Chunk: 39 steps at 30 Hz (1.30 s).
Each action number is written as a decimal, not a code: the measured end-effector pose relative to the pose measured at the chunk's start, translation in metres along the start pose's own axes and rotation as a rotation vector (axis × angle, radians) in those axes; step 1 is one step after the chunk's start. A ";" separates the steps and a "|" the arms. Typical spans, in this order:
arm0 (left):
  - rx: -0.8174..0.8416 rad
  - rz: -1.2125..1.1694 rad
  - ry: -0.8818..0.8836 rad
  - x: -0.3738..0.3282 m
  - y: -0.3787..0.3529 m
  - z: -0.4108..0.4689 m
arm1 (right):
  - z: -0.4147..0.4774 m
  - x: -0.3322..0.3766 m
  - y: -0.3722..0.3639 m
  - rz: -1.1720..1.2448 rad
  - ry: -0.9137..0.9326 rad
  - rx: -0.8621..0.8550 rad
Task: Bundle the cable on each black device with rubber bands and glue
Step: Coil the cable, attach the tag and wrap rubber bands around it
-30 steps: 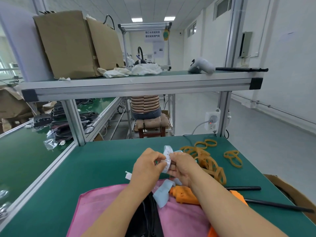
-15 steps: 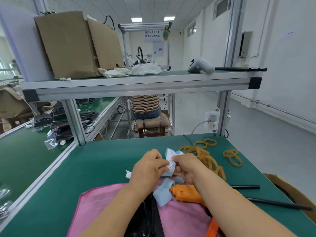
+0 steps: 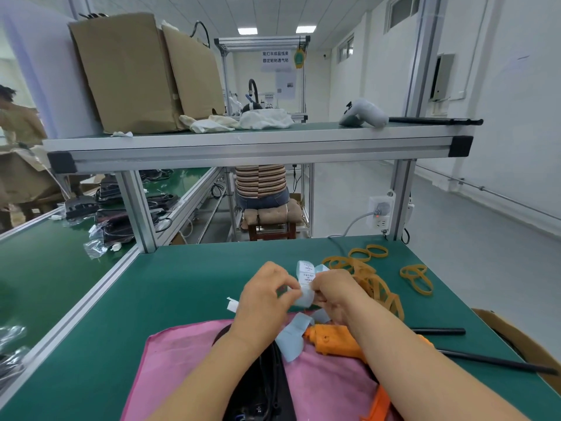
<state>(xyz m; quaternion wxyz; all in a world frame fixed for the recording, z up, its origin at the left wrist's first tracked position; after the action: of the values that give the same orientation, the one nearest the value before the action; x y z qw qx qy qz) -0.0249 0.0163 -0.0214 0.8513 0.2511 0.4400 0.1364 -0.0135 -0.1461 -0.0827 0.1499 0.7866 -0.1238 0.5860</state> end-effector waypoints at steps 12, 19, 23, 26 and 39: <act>0.118 -0.434 0.721 0.063 0.064 -0.069 | -0.047 0.027 -0.042 -0.627 0.675 0.019; 0.154 -0.232 0.708 0.060 0.066 -0.081 | -0.068 -0.007 -0.087 -0.832 0.626 0.360; 0.169 -0.159 0.704 0.064 0.062 -0.081 | -0.069 -0.013 -0.085 -0.793 0.594 0.346; 0.175 -0.093 0.690 0.064 0.058 -0.078 | -0.069 -0.012 -0.084 -0.796 0.587 0.339; 0.220 0.339 0.572 0.061 0.051 -0.070 | -0.072 -0.013 -0.080 -0.759 0.521 0.321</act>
<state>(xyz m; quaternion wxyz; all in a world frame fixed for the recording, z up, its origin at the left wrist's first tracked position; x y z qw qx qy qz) -0.0473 0.1085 -0.0693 0.6266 0.3626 0.6248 0.2925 -0.0514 -0.0447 -0.0835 0.2560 0.6166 0.3054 0.6790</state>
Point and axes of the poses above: each hand's wrist, its own z-axis towards the middle knuckle, its own y-axis out of the back of the hand, x = y × z, the point moved 7 cm from there along z, towards the middle knuckle, and after that the axes turned 3 degrees about y, right-handed, at the moved point
